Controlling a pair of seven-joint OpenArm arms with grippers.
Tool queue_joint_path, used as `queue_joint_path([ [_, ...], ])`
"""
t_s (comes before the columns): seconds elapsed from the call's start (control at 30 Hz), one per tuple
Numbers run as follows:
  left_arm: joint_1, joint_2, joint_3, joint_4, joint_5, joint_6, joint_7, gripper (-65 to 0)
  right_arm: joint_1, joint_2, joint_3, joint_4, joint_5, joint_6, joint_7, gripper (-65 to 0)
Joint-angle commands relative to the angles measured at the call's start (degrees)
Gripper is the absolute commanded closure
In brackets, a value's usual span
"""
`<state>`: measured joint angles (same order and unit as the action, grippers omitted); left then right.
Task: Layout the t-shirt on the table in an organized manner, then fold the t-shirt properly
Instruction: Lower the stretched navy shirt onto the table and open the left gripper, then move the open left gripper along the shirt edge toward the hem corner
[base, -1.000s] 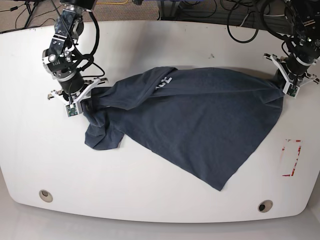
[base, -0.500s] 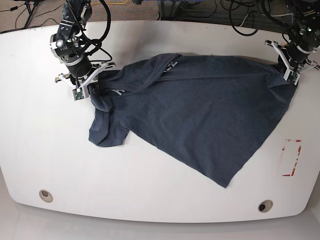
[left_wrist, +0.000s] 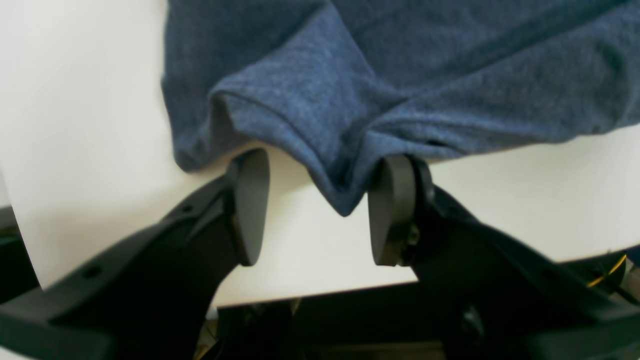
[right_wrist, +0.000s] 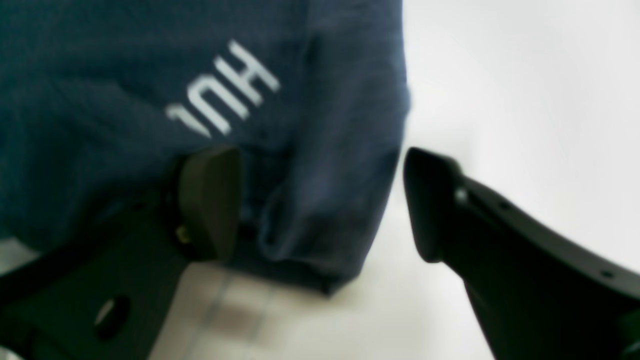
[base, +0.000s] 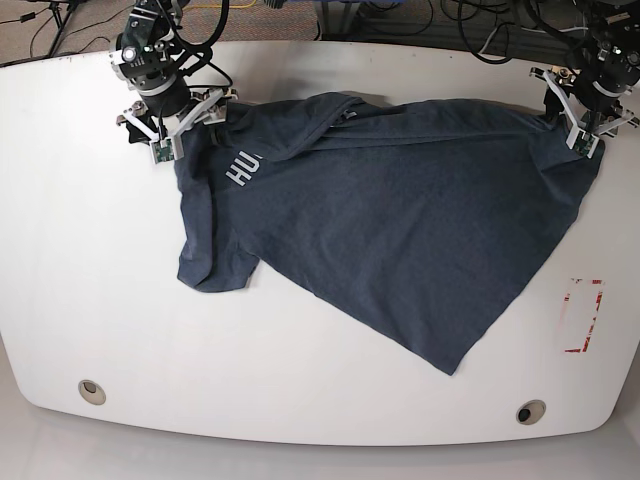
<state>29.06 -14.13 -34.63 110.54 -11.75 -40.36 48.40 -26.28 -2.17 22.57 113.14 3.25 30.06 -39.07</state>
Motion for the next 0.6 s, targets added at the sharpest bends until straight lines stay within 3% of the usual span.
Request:
queue_joint_path([
  [0.0,0.00,-0.86,-1.81,1.15,-0.25,0.36,-0.53,-30.1,-1.54,0.20,1.65,2.51,0.67,0.05,1.49,-50.3],
  [0.27,-0.44,-0.86,-7.35,2.56,-0.60,0.36,-0.53,-30.0,-2.95,-0.33,9.39,3.56,0.93,0.75,1.66,-50.3],
  [0.57,-5.89,-0.51,-7.87,3.44,-0.69,0.36,-0.53,-30.0,3.82,2.04,10.44,2.07,4.62,1.98,-1.33,-50.6],
])
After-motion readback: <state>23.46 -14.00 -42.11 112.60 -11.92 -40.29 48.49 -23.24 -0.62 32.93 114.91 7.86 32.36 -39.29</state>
